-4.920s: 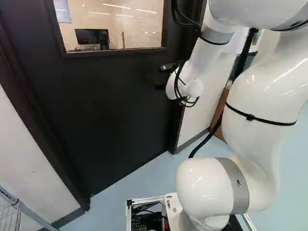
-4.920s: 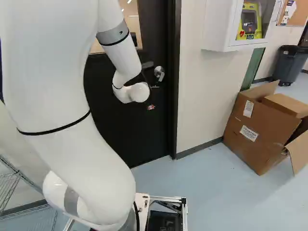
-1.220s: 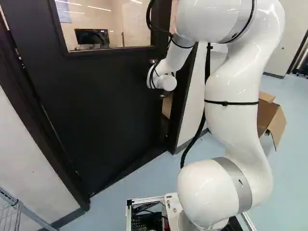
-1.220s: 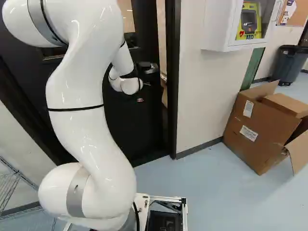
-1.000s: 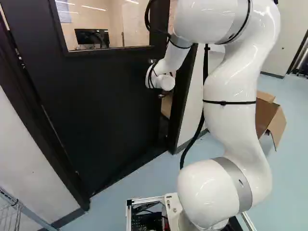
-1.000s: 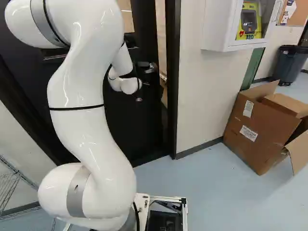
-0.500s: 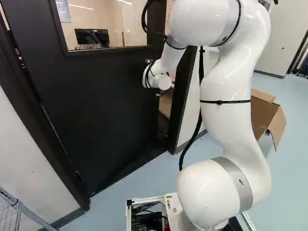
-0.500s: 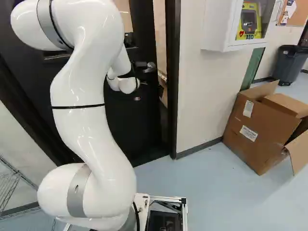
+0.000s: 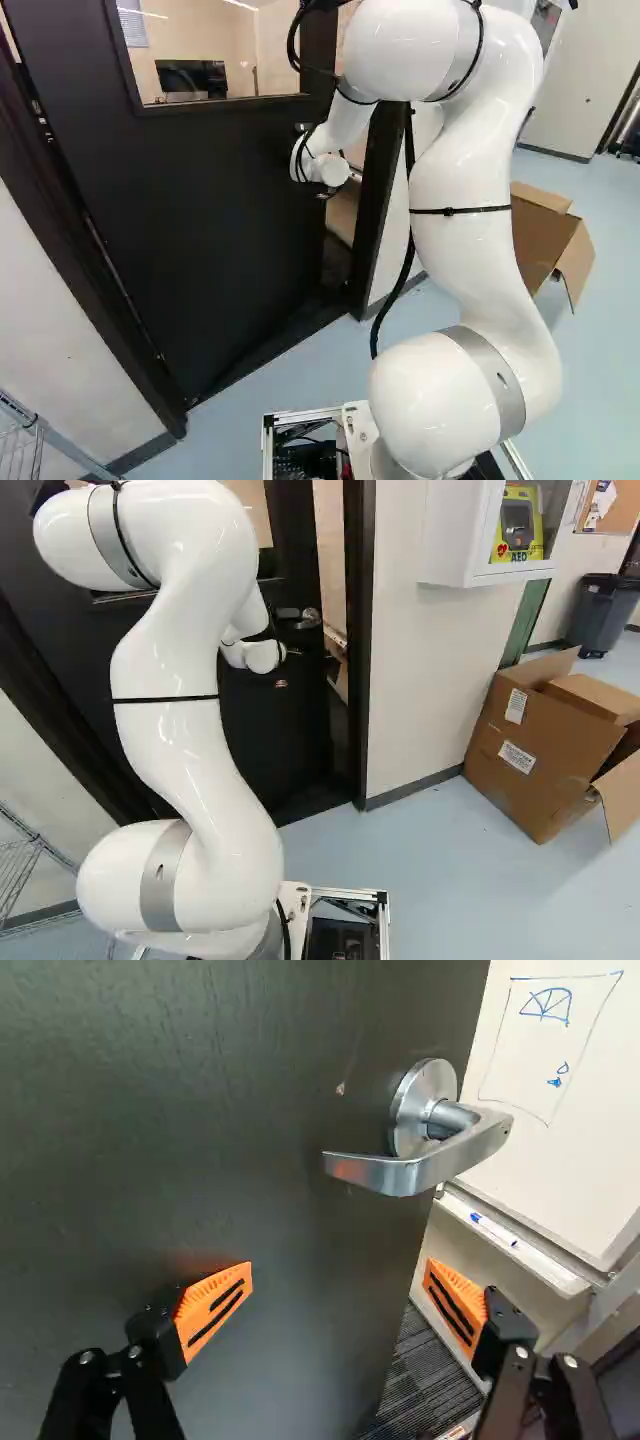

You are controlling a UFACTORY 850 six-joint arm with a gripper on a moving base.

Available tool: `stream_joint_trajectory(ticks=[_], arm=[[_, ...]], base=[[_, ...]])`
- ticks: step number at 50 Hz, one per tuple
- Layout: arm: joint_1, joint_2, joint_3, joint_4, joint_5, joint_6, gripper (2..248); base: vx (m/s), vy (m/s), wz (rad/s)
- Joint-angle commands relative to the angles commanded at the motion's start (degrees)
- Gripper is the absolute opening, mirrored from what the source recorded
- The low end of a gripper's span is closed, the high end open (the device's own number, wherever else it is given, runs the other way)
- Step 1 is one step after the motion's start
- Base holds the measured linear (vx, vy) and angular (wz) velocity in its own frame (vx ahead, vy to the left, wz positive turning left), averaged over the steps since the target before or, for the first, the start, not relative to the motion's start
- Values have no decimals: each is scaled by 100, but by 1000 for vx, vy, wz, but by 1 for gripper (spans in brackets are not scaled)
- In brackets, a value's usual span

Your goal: Open the door and move inside

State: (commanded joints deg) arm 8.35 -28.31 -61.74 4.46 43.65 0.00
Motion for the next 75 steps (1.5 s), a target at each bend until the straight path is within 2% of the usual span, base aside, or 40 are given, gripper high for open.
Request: stream_joint_trajectory(ticks=[17,36,55,75], arm=[[30,-12,-16,0,0,0,247],[96,420,531,-56,0,0,247],[299,832,1036,-635,0,0,247],[596,726,907,-1300,0,0,247]], base=[[0,0,0],[0,0,0],[0,0,0],[0,0,0]])
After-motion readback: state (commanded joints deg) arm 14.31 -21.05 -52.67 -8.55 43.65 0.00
